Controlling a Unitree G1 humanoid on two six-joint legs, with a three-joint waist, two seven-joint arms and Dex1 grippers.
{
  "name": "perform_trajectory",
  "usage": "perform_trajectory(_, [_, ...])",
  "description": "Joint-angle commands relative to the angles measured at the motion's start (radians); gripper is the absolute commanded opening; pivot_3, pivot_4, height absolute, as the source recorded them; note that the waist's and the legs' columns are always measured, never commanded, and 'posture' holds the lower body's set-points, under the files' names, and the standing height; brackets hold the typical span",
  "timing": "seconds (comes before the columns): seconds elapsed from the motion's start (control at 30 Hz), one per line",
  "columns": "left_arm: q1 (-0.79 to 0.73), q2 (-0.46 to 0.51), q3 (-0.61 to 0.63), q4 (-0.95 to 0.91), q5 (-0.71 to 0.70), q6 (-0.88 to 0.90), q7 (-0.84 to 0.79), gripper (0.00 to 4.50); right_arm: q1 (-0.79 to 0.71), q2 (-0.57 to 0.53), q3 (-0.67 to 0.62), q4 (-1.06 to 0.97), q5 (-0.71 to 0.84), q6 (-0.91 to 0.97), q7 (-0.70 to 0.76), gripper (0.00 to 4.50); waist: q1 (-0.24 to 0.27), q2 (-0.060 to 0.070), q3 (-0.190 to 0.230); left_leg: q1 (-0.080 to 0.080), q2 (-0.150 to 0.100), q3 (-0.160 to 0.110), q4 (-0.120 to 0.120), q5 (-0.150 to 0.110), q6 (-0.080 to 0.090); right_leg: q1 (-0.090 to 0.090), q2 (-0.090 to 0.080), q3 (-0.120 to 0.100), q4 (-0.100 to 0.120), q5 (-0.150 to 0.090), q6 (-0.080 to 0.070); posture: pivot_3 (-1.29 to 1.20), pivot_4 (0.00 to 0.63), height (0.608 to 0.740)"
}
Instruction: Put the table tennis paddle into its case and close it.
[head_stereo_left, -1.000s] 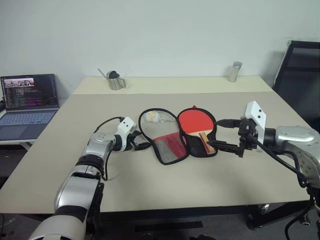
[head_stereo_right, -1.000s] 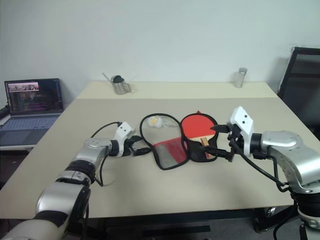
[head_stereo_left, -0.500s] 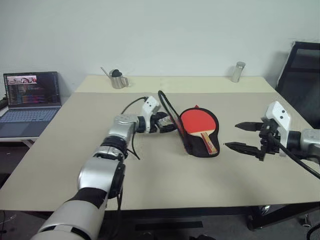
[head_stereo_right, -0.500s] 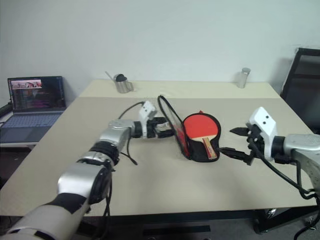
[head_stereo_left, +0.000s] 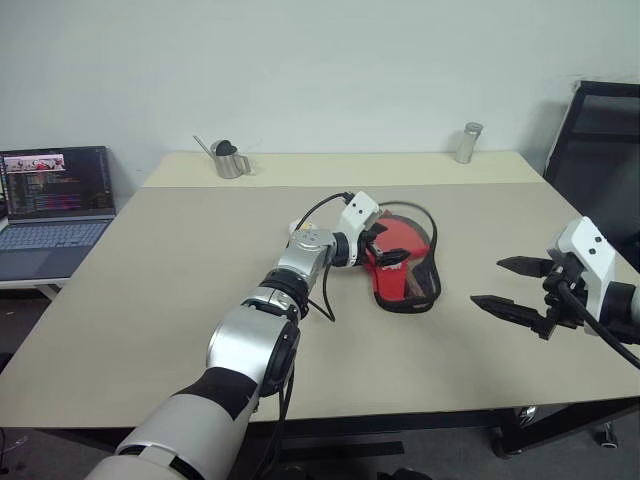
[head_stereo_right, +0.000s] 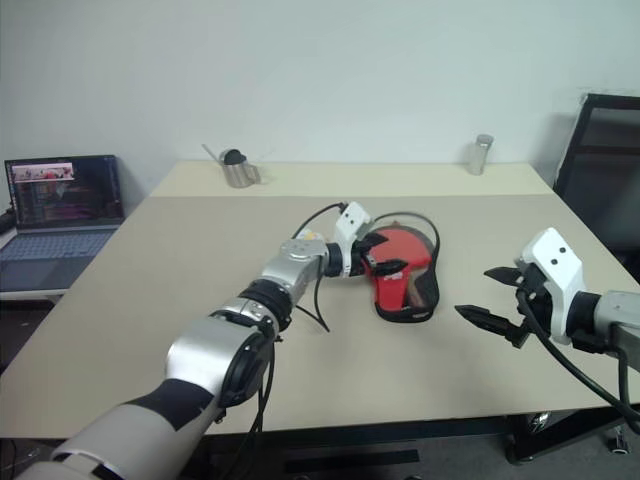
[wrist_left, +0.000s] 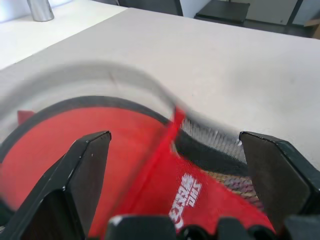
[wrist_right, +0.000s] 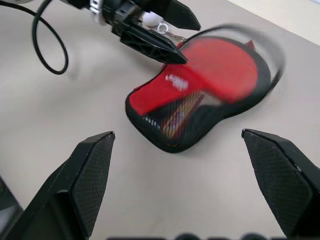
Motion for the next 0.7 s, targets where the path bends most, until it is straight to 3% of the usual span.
perform_trajectory(0.03, [-0.003,0.039,0.010,-0.022,0.008,-0.037,-0.013,4.50,-0.045,0.013,0.041,0.035,-0.028,-0.053,-0.032,4.47,-0.001,0.000,0.000,0.000,0.000,0.000,0.000,0.000,0.000,0.000,0.000,0.000,0.000,0.000,0.000,0.00,0.150,0.740])
perform_trajectory(0.17, [0.017,0.094,0.030,-0.045,-0.018,-0.053,-0.088,4.50,-0.120,0.063,0.109,0.112,-0.051,-0.071,-0.079,4.47,-0.003,0.000,0.000,0.000,0.000,0.000,0.000,0.000,0.000,0.000,0.000,0.001,0.000,0.000,0.000,0.00,0.150,0.740])
perform_trajectory(0.4, [0.144,0.292,0.088,-0.191,-0.094,-0.056,-0.264,4.50,-0.275,0.253,0.228,0.352,-0.120,-0.096,-0.179,4.47,-0.018,0.000,0.000,0.001,0.001,0.000,-0.001,0.000,0.000,-0.001,0.000,0.001,0.002,0.000,0.000,0.00,0.150,0.740])
perform_trajectory(0.53, [0.276,0.424,0.128,-0.401,-0.154,0.024,-0.304,4.50,-0.368,0.327,0.277,0.509,-0.184,-0.116,-0.231,4.47,-0.019,0.000,0.000,0.000,0.001,0.001,0.000,0.000,0.000,-0.001,0.000,0.002,0.002,0.000,-0.001,0.00,0.150,0.740])
perform_trajectory(0.7, [0.443,0.483,0.137,-0.736,-0.228,0.187,-0.288,4.50,-0.434,0.378,0.307,0.632,-0.247,-0.157,-0.246,4.47,-0.009,0.000,0.000,0.000,0.001,0.000,0.000,0.000,0.000,0.000,-0.001,0.002,0.002,0.001,-0.002,0.00,0.150,0.740])
